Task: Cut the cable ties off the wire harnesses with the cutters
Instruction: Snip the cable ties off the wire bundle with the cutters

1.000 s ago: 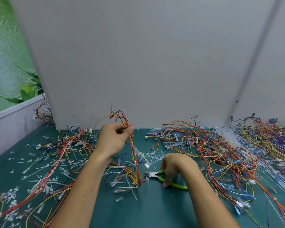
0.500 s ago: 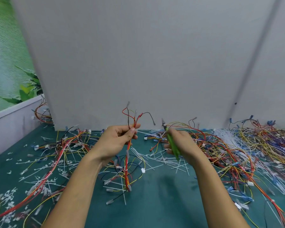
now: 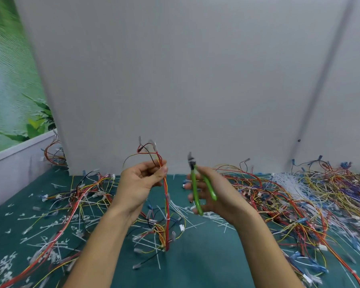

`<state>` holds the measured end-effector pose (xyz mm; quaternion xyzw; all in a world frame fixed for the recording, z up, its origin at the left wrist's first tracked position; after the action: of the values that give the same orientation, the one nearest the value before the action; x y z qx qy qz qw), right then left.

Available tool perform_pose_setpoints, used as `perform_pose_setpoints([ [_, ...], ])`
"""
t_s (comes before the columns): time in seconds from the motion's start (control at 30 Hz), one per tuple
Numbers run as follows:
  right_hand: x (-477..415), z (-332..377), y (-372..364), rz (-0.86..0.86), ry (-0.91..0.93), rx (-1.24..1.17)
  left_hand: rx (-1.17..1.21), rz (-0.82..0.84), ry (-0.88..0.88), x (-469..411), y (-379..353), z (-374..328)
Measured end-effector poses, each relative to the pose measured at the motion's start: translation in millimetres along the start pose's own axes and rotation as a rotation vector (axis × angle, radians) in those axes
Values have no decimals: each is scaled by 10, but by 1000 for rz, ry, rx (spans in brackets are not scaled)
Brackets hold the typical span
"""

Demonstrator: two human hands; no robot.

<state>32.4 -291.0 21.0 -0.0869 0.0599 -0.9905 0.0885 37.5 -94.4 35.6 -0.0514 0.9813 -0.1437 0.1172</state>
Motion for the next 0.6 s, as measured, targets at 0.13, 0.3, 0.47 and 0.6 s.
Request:
perform_pose_setpoints([
  [0.13, 109, 51, -134, 39, 280, 671, -14, -67, -121, -7, 40, -82],
  [0.3, 216, 95, -213, 166, 357, 758, -44, -111, -229, 15, 97, -173],
  [0.47, 246, 146, -185, 187, 400, 684, -120, -111, -292, 37, 98, -224],
  [0.6, 264, 168, -182, 191, 393, 610, -170, -99, -333, 50, 92, -245],
])
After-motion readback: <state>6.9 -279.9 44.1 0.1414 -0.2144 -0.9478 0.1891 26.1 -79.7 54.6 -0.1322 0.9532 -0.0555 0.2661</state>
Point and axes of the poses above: each hand's wrist, its own x-axis away from the middle knuckle, its own y-axis out of the back of the hand, z = x × y, the point moved 5 cm from there along -x, towards the middle knuckle, and after that the axes turned 4 degrees about -z, right-handed, at the moved point
